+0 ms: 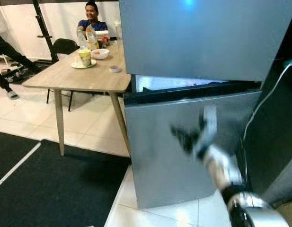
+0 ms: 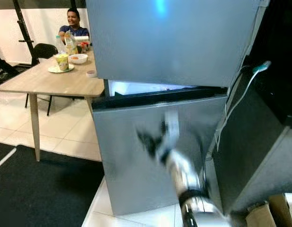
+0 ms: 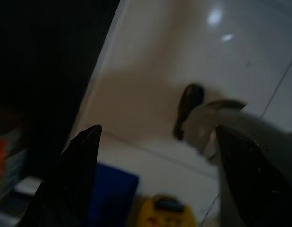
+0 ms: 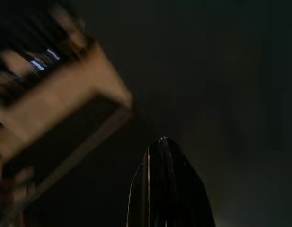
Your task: Restocking fridge
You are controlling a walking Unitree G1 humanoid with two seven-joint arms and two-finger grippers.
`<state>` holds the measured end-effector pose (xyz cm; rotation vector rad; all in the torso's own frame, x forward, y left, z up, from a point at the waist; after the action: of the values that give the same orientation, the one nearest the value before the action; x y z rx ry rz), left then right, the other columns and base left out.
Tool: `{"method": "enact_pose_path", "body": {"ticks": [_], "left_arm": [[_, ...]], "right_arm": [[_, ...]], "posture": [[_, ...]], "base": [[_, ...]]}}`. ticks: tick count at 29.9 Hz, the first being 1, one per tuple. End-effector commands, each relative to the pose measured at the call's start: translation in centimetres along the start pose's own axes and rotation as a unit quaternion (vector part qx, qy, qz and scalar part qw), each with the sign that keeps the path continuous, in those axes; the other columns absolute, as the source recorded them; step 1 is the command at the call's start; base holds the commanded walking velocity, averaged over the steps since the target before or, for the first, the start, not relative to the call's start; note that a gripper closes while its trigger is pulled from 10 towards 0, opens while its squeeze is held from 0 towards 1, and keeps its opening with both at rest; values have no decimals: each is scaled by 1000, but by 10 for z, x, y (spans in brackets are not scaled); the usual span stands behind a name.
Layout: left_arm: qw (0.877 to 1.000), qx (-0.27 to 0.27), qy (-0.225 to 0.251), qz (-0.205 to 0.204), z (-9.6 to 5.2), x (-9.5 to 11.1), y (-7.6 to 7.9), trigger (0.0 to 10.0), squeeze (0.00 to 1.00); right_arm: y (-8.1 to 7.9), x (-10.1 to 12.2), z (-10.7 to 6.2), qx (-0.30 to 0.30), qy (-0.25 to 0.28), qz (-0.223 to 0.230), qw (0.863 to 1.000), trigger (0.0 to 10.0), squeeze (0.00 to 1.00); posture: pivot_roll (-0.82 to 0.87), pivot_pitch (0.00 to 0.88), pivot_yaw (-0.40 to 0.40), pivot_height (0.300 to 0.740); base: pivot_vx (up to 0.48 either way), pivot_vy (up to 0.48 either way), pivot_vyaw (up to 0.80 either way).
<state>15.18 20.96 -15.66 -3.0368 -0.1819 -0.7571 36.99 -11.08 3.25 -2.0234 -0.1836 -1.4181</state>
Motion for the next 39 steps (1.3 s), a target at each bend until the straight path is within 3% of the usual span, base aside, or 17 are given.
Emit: {"method": "enact_pose_path", "body": {"ticks": [1,3,6,8,9,11,17,25,36,39], "left_arm": [[1000,1,-8,4,-1,-5,0,10000,0],[1000,2,-9,7,-1,-6,0,10000,0],[1000,2,-10,9,-1,-6,0,10000,0],[1000,3,-9,11,-1,-5,-1,10000,0],[1000,3,-9,11,-1,-5,-1,10000,0],[1000,5,-6,13,0,-1,-3,10000,0],[1000,7,3,10,1,6,-3,10000,0],[1000,5,-6,10,0,-1,-1,10000,0],[1000,4,-12,21,0,-4,-1,10000,0],[1000,3,-12,27,0,-3,1,10000,0]], "right_arm": [[22,-19,-15,-52,-40,-24,998,10000,0],[38,-42,-33,-94,-74,-16,993,10000,0],[43,-50,-39,-111,-85,-14,990,10000,0],[63,-80,-67,-170,-128,-5,977,10000,0],[63,-80,-67,-170,-128,-5,977,10000,0],[73,-114,-97,-210,-181,1,961,10000,0],[79,-163,-144,-264,-257,18,929,10000,0],[79,-182,-165,-289,-281,33,915,10000,0],[86,-187,-176,-327,-299,24,896,10000,0],[85,-192,-182,-334,-303,40,892,10000,0]], "posture": [[-105,0,16,740],[-115,0,24,740],[-115,0,24,740],[-116,0,23,740],[-116,0,23,740],[-114,0,25,740],[-109,0,26,740],[-107,0,24,740],[-110,0,19,740],[-109,0,18,740]], "base": [[0,0,0],[0,0,0],[0,0,0],[0,0,397],[0,0,794],[0,0,778],[0,0,775],[0,0,775],[0,0,0],[0,0,0]]}}
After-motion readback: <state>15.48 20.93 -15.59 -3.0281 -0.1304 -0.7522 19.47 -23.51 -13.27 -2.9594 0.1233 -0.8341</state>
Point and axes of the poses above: a point about 5 cm out from each wrist's last joint towards the gripper, its own z axis pointing out of the wrist towards the gripper, its own x axis along the axis of the wrist's last joint, y = z × x, the point moved 6 cm from there along z, pointing out of the wrist towards the gripper, and after that the axes turned 4 degrees about z, right-handed, at the moved point
